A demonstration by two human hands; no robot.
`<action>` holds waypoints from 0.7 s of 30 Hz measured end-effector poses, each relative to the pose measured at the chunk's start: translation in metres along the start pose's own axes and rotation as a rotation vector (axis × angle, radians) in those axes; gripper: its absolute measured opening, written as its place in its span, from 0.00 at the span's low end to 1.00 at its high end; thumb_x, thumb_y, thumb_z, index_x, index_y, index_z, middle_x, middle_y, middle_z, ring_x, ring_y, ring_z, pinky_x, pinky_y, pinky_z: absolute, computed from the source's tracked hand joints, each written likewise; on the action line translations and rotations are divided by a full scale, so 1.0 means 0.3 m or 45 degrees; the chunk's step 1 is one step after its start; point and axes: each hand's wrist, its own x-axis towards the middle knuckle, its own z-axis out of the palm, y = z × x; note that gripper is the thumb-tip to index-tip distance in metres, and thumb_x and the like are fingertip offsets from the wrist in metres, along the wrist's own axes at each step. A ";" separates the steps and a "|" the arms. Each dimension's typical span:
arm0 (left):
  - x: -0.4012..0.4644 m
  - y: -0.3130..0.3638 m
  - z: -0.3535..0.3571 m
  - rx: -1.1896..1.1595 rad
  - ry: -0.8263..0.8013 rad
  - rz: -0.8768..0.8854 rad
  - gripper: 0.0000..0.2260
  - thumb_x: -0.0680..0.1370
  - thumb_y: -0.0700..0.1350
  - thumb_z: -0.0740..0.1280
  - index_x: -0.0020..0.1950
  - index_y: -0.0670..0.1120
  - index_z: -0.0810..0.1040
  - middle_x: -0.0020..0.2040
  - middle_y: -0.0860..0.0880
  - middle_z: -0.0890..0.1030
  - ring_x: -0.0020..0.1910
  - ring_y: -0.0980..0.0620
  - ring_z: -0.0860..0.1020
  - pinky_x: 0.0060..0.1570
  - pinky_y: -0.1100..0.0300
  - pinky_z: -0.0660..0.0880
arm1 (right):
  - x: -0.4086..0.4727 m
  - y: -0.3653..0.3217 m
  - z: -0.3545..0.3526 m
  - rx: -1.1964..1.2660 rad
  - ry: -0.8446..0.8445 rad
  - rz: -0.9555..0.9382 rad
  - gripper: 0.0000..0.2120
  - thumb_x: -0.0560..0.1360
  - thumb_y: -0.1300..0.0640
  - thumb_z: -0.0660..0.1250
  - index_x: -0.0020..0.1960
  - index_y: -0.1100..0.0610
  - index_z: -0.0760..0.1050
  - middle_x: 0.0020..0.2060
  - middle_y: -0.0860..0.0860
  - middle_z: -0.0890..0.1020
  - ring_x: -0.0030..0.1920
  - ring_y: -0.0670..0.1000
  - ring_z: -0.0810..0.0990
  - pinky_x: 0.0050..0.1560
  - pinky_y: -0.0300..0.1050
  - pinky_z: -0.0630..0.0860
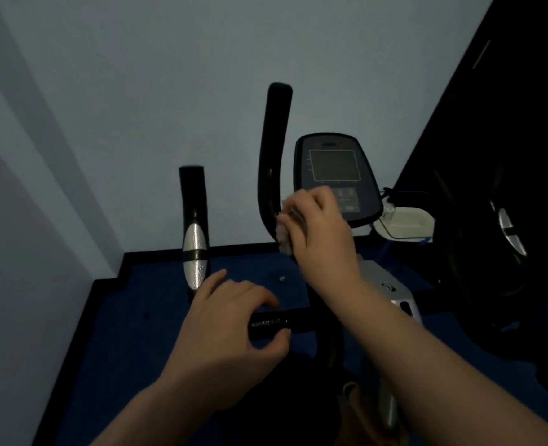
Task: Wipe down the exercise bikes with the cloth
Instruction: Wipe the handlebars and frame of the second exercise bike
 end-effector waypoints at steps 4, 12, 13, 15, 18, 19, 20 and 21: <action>-0.008 -0.002 -0.010 0.007 0.139 0.008 0.10 0.70 0.59 0.63 0.46 0.57 0.78 0.42 0.63 0.77 0.48 0.65 0.74 0.73 0.59 0.54 | -0.107 0.047 -0.032 0.094 -0.076 -0.047 0.07 0.75 0.61 0.67 0.49 0.51 0.72 0.48 0.48 0.70 0.47 0.51 0.74 0.43 0.50 0.76; 0.175 -0.078 -0.149 0.053 0.622 0.041 0.12 0.74 0.48 0.64 0.53 0.46 0.80 0.55 0.50 0.80 0.56 0.51 0.76 0.69 0.44 0.63 | 0.112 -0.036 0.049 0.074 -0.082 -0.074 0.03 0.76 0.59 0.66 0.49 0.57 0.74 0.47 0.52 0.71 0.47 0.51 0.74 0.43 0.51 0.76; 0.214 -0.090 -0.174 0.064 0.636 0.037 0.12 0.74 0.46 0.64 0.55 0.45 0.80 0.58 0.48 0.79 0.58 0.50 0.75 0.69 0.43 0.63 | 0.122 -0.040 0.055 0.061 -0.085 -0.066 0.03 0.76 0.59 0.66 0.49 0.57 0.73 0.47 0.52 0.71 0.47 0.51 0.74 0.43 0.50 0.76; 0.283 -0.120 -0.208 0.067 0.575 0.033 0.14 0.75 0.43 0.65 0.61 0.44 0.78 0.64 0.47 0.76 0.63 0.49 0.72 0.70 0.48 0.63 | 0.065 -0.015 0.037 0.023 -0.107 -0.058 0.05 0.75 0.61 0.67 0.49 0.54 0.72 0.47 0.50 0.70 0.46 0.50 0.73 0.41 0.47 0.76; 0.328 -0.166 -0.210 0.027 0.453 -0.001 0.18 0.78 0.43 0.65 0.68 0.45 0.73 0.69 0.49 0.71 0.70 0.51 0.66 0.71 0.58 0.59 | -0.042 0.013 -0.001 -0.084 -0.132 -0.129 0.14 0.71 0.64 0.69 0.48 0.48 0.69 0.45 0.46 0.69 0.45 0.47 0.71 0.37 0.42 0.74; 0.331 -0.180 -0.201 0.024 0.446 0.007 0.18 0.78 0.44 0.65 0.68 0.44 0.73 0.69 0.50 0.72 0.71 0.52 0.65 0.72 0.58 0.59 | -0.031 0.016 0.005 -0.075 -0.123 -0.121 0.14 0.72 0.64 0.69 0.47 0.48 0.69 0.44 0.46 0.68 0.44 0.46 0.70 0.37 0.41 0.74; 0.332 -0.191 -0.191 0.018 0.462 0.024 0.17 0.78 0.44 0.65 0.67 0.44 0.74 0.68 0.50 0.73 0.70 0.54 0.66 0.71 0.57 0.61 | 0.005 0.004 0.019 -0.054 -0.109 -0.096 0.12 0.73 0.63 0.69 0.46 0.49 0.69 0.44 0.47 0.69 0.44 0.46 0.71 0.37 0.42 0.74; 0.335 -0.198 -0.184 0.000 0.491 0.035 0.16 0.78 0.43 0.64 0.66 0.44 0.75 0.66 0.50 0.74 0.68 0.57 0.67 0.69 0.57 0.64 | 0.054 -0.016 0.039 -0.044 -0.092 -0.066 0.08 0.74 0.63 0.68 0.46 0.52 0.70 0.44 0.48 0.69 0.44 0.48 0.71 0.38 0.44 0.74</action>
